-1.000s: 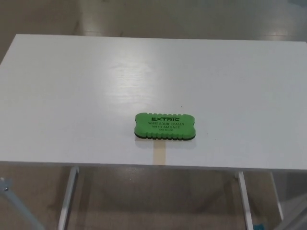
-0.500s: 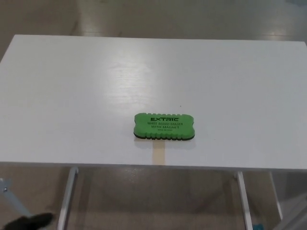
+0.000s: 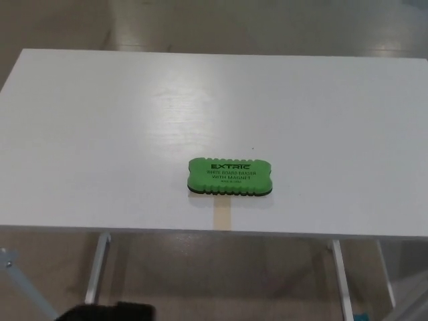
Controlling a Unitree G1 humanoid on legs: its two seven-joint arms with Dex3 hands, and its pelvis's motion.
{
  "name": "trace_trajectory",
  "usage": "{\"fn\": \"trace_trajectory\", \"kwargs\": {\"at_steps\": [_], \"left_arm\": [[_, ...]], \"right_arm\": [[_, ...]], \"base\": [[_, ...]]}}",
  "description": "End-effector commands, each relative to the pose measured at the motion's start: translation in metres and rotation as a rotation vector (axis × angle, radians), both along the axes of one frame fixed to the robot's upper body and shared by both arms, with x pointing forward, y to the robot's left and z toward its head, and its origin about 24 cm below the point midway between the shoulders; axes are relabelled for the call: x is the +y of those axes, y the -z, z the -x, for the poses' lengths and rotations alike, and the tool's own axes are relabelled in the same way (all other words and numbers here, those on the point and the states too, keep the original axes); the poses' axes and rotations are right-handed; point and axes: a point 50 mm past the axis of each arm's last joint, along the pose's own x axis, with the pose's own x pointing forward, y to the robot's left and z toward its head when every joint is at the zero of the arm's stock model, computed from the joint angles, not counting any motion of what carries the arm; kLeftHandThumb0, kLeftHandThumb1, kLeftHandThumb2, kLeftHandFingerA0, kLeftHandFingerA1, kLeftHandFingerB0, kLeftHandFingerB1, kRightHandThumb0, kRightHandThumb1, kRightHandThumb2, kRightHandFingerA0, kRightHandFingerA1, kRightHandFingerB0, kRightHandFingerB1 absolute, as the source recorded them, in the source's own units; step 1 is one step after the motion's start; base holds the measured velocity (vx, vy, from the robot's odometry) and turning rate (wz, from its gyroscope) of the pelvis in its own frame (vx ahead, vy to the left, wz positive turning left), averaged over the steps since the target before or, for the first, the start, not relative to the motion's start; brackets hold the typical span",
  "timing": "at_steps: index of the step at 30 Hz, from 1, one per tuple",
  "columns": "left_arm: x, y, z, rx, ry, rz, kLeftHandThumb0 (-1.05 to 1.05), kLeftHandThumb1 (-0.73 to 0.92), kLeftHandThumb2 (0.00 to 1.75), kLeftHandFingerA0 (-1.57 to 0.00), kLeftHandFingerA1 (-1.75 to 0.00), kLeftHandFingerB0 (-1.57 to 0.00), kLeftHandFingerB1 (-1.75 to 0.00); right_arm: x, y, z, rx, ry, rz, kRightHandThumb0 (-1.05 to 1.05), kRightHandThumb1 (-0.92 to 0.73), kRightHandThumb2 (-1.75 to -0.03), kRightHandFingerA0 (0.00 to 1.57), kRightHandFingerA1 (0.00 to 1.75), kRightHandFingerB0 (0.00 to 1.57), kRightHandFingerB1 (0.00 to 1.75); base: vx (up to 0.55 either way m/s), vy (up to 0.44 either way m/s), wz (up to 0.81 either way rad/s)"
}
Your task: Use the left hand to press on the green eraser and wipe the desk from center to the left and then back to center.
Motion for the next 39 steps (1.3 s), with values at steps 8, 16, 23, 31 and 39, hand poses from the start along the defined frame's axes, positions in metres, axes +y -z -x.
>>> {"fn": "trace_trajectory", "kwargs": {"at_steps": [8, 16, 23, 31, 39], "left_arm": [[-0.059, -0.083, -0.077, -0.262, 0.045, 0.102, -0.28, 0.78, 0.63, -0.88, -0.85, -0.8, -0.75], [-0.087, -0.105, -0.131, -0.274, -0.067, 0.132, -0.2, 0.8, 0.63, -0.97, -0.77, -0.9, -0.69], [-0.109, -0.101, -0.175, -0.323, -0.198, -0.017, -0.19, 0.8, 0.64, -1.07, -0.71, -0.9, -0.75], [-0.118, -0.08, -0.212, -0.127, -0.297, -0.042, -0.18, 0.82, 0.64, -1.05, -0.84, -0.89, -0.81], [-0.121, -0.066, -0.226, -0.065, -0.397, -0.096, -0.18, 0.82, 0.65, -1.07, -0.82, -0.92, -0.8]], "right_arm": [[-0.002, 0.0, 0.003, -0.02, -0.024, 0.013, -0.37, -0.73, -0.62, 0.7, 0.52, 0.53, 0.38], [-0.002, -0.002, -0.002, -0.028, -0.045, 0.014, -0.38, -0.74, -0.63, 0.7, 0.53, 0.53, 0.38], [-0.002, -0.002, 0.002, -0.03, -0.055, 0.014, -0.39, -0.73, -0.62, 0.7, 0.53, 0.54, 0.38], [0.0, -0.002, 0.003, -0.031, -0.058, 0.008, -0.39, -0.73, -0.63, 0.68, 0.53, 0.52, 0.37], [0.002, -0.001, 0.001, -0.031, -0.056, 0.012, -0.39, -0.73, -0.62, 0.68, 0.53, 0.52, 0.37]], "base": [[0.0, 0.0, 0.0], [0.0, 0.0, 0.0], [0.0, 0.0, 0.0], [0.0, 0.0, 0.0], [0.0, 0.0, 0.0]]}}
